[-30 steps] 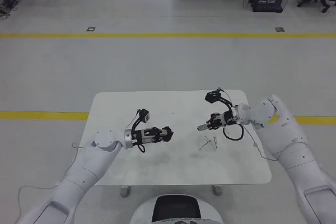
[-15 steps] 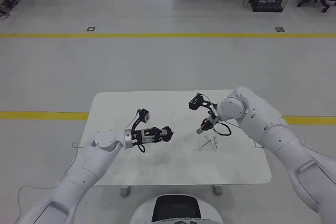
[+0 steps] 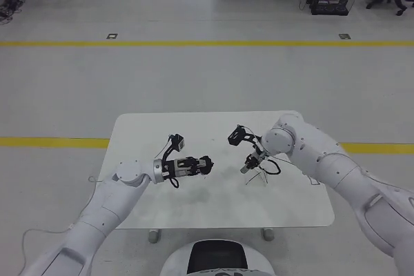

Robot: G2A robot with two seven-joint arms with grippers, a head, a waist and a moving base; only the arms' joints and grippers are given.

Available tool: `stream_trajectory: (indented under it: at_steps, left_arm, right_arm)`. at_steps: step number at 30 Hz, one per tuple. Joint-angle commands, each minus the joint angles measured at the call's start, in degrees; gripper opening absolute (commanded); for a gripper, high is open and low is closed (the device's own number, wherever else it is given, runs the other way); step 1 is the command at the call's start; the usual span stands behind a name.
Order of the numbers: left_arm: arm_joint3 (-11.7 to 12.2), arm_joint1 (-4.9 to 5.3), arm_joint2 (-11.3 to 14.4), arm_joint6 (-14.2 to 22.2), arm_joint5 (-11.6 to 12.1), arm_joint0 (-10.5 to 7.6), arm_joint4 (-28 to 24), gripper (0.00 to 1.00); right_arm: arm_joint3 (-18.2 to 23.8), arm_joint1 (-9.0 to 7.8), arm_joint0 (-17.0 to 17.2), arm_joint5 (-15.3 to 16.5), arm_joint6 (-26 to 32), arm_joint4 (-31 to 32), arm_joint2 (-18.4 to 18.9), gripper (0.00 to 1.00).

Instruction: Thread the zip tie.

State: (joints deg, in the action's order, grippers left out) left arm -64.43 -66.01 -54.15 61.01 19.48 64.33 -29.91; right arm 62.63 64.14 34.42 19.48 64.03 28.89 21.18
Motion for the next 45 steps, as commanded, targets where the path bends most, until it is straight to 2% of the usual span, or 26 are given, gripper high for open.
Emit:
stream_trajectory:
  at_steps: [1,6,12,16,18,20,30,40,45]
  left_arm:
    - [0.0,0.00,0.0,0.0,0.0,0.00,0.0,0.00]
    - [0.0,0.00,0.0,0.0,0.0,0.00,0.0,0.00]
    - [0.0,0.00,0.0,0.0,0.0,0.00,0.0,0.00]
    - [0.0,0.00,0.0,0.0,0.0,0.00,0.0,0.00]
    - [0.0,0.00,0.0,0.0,0.0,0.00,0.0,0.00]
    - [0.0,0.00,0.0,0.0,0.0,0.00,0.0,0.00]
    - [0.0,0.00,0.0,0.0,0.0,0.00,0.0,0.00]
    - [0.0,0.00,0.0,0.0,0.0,0.00,0.0,0.00]
    - [0.0,0.00,0.0,0.0,0.0,0.00,0.0,0.00]
  right_arm:
    - [1.1,-0.21,1.1,0.0,-2.7,-1.4,0.1,1.00]
    - [0.6,-1.34,0.7,0.0,-3.4,0.3,-1.8,1.00]
    - [0.1,-2.58,0.0,0.0,-5.1,0.5,-6.3,1.00]
    - [-0.7,-3.23,-0.5,0.0,-7.5,0.2,-9.5,0.62]
    - [-1.2,-3.47,-0.9,0.0,-8.7,-0.4,-11.0,0.50]
    - [-1.5,-3.63,-0.8,0.0,-9.5,-0.7,-11.4,0.46]
    - [-2.3,-3.25,0.8,0.0,-11.6,2.0,-11.4,0.39]
    - [-5.5,-1.16,2.2,0.0,-12.8,5.2,-11.4,0.39]
    - [-7.1,-0.17,2.4,0.0,-15.2,7.2,-11.4,0.37]
